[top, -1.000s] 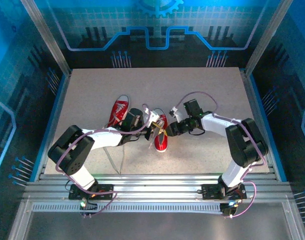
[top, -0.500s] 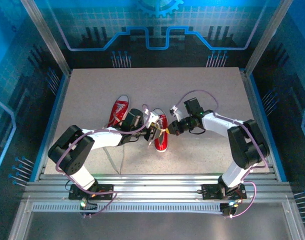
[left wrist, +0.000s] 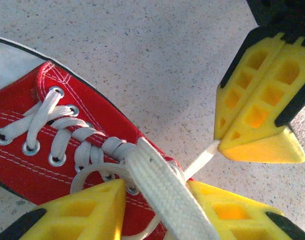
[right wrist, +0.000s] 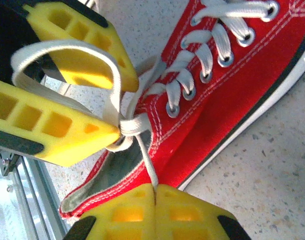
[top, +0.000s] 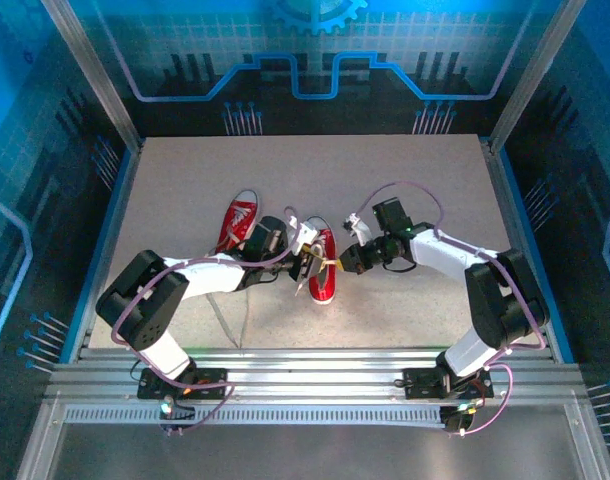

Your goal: Tie the shoes

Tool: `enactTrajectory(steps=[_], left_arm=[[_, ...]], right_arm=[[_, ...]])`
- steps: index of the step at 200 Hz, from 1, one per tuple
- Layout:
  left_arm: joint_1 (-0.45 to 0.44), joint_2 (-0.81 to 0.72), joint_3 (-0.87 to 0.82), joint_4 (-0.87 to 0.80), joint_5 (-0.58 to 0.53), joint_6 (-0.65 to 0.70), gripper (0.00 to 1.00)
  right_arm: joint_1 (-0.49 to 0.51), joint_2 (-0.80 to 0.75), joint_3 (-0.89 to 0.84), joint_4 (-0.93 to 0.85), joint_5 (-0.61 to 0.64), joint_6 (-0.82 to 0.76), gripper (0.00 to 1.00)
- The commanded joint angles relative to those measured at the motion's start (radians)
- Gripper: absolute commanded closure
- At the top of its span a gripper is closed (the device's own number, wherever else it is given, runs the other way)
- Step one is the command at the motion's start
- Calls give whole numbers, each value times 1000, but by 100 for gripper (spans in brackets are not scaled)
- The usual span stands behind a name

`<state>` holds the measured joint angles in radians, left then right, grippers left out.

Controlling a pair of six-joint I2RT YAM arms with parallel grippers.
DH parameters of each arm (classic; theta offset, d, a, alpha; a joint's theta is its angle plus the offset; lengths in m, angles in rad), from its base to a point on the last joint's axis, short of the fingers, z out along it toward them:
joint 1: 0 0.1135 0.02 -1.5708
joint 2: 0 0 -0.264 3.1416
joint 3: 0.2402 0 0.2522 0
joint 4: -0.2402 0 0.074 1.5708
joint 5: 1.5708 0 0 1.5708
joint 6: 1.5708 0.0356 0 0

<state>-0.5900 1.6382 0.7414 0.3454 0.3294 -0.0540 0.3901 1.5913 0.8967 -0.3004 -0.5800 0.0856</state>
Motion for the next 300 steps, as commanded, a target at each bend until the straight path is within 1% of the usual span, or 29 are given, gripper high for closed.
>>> enactTrajectory(steps=[1,60,79,99,113,133,164,183,208,240,271,288,300], left_arm=[[7,-16,23,-9,-10,3,64],[7,-48,21,-24,-11,11,62],[7,-65,21,-37,-8,14,59],[3,-94,19,-51,-3,18,57],[-5,-114,23,-71,-6,30,57],[-25,-131,38,-105,-14,48,57],[-81,-121,76,-142,-12,65,57],[-115,-100,103,-154,1,65,57],[-132,-119,110,-151,-12,57,55],[-134,-201,90,-190,-60,89,50],[-122,-289,36,-208,-166,106,44],[-95,-322,-4,-197,-213,72,43],[-60,-330,-20,-203,-225,11,43]], right_arm=[[-15,-31,-24,-31,15,14,100],[-28,-24,-38,-48,49,40,100],[-35,-12,-29,-63,59,52,100],[-40,-11,-22,-64,58,70,81],[-47,-28,-22,-63,63,89,74],[-64,-65,-22,-67,70,116,67],[-89,-126,-22,-77,80,161,62],[-101,-166,-33,-72,73,195,61],[-105,-220,-44,-72,69,243,58],[-102,-280,-73,-49,72,303,54],[-70,-267,-101,-12,68,345,53],[-38,-249,-118,12,76,366,52],[-16,-237,-133,32,85,386,51]])
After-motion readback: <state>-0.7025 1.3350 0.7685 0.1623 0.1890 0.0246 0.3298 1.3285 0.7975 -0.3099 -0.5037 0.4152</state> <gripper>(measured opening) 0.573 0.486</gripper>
